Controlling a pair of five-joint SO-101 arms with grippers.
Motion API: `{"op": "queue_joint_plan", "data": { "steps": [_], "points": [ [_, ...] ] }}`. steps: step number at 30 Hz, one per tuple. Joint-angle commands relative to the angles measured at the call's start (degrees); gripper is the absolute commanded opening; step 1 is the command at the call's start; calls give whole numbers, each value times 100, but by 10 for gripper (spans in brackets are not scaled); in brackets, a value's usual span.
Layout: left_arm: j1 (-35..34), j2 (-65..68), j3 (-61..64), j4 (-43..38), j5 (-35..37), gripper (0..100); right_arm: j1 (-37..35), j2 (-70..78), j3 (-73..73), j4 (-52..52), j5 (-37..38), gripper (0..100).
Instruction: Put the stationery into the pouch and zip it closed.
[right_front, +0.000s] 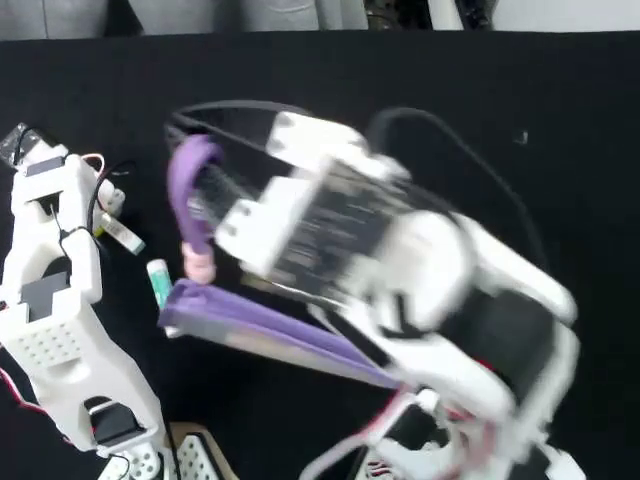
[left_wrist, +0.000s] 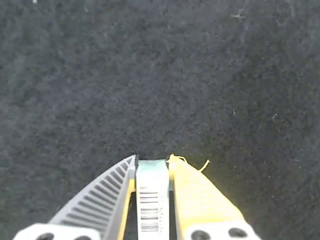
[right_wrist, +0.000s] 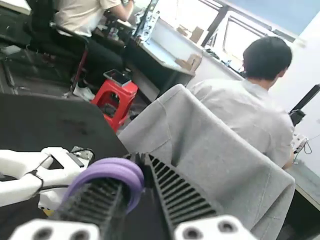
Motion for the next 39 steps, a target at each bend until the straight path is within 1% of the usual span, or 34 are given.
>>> {"op": "queue_joint_plan", "data": {
  "steps": [1,4,8,13,15,19,21,26,33,35,39],
  "points": [
    [-268,-70,-136,0,9,29,607,-549,-312,422,-105,11],
    [-268,-70,-136,0,9,29,1222,-840,-347,738,-158,11],
    [-259,-70,-136,0,9,29,1785,-1455,-330,1046,-440,11],
    [-259,-70,-136,0,9,29,2585,-2308,-374,1064,-440,11],
    [-259,-70,-145,9,9,29,2760,-2615,-374,1064,-457,11],
    [-242,-70,-145,9,9,29,2769,-3178,-514,1073,-484,11],
    [-233,-70,-136,9,9,29,2778,-3345,-664,1090,-642,11],
    [-215,-70,-154,44,9,29,2804,-3336,-831,1204,-703,11],
    [110,-70,-497,756,-18,29,2778,-2642,-567,1152,-782,11],
    [180,-70,-690,1029,-18,29,2769,-2448,-435,993,-1002,11],
    [251,-70,-1393,1802,-18,29,2769,-2158,171,492,-1064,11]
  ]
}}
